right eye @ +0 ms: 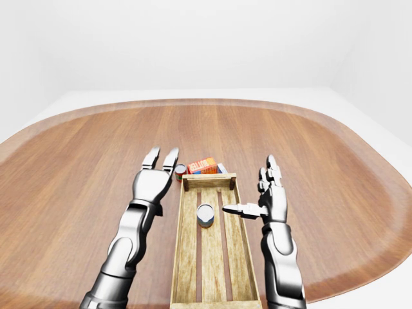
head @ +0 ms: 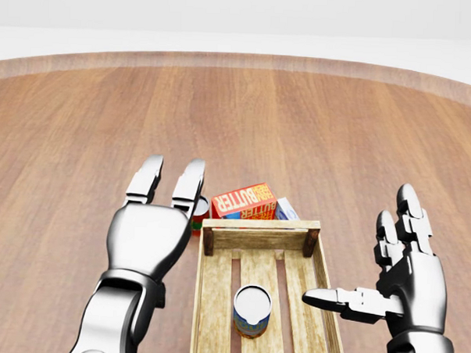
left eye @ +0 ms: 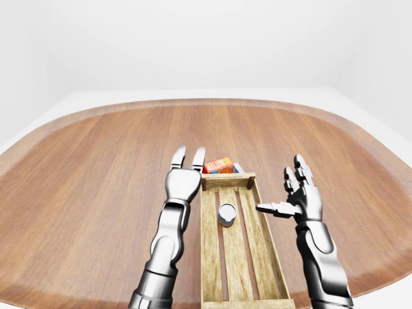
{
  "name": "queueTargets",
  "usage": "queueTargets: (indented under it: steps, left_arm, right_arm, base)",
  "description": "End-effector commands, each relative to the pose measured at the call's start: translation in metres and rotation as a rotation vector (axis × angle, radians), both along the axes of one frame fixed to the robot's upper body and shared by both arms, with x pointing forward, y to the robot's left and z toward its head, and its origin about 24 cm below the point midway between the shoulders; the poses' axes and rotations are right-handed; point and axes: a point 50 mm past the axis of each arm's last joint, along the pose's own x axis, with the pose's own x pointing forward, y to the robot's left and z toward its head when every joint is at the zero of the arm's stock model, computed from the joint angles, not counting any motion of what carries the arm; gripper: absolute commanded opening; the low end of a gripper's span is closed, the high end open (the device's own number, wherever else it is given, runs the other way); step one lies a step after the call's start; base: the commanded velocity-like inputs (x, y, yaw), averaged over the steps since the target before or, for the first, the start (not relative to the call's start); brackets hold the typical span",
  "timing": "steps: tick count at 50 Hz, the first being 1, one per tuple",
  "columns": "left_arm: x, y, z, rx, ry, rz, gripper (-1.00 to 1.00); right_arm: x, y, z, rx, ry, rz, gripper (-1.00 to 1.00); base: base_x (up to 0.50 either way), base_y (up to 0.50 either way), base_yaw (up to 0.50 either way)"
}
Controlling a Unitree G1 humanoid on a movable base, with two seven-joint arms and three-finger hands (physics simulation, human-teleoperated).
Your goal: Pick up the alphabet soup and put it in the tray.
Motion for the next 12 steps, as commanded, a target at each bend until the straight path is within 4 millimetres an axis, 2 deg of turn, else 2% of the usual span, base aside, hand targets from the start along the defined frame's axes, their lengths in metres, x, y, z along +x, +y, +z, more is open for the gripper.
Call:
queueTargets:
  steps: [1,5,12]
  left_arm:
    - [0.003,0.037,-0.005,-0.067,-0.024,0.087,1.0]
    - [0.008,0.05,-0.006,-0.09,-0.027,0.115,1.0]
    - [0.008,0.049,-0.01,-0.096,-0.02,0.11,1.0]
  right_arm:
    - [0.001,-0.001,-0.002,-0.01,0.01,-0.01,1.0]
    - [0.005,0.001,-0.006,-0.016,0.03,-0.012,1.0]
    - [0.005,0.002,-0.007,-0.019,0.035,-0.012,1.0]
  base:
    - [0.0,0.0,0.0]
    - [0.0,0.0,0.0]
    - [0.0,0.0,0.0]
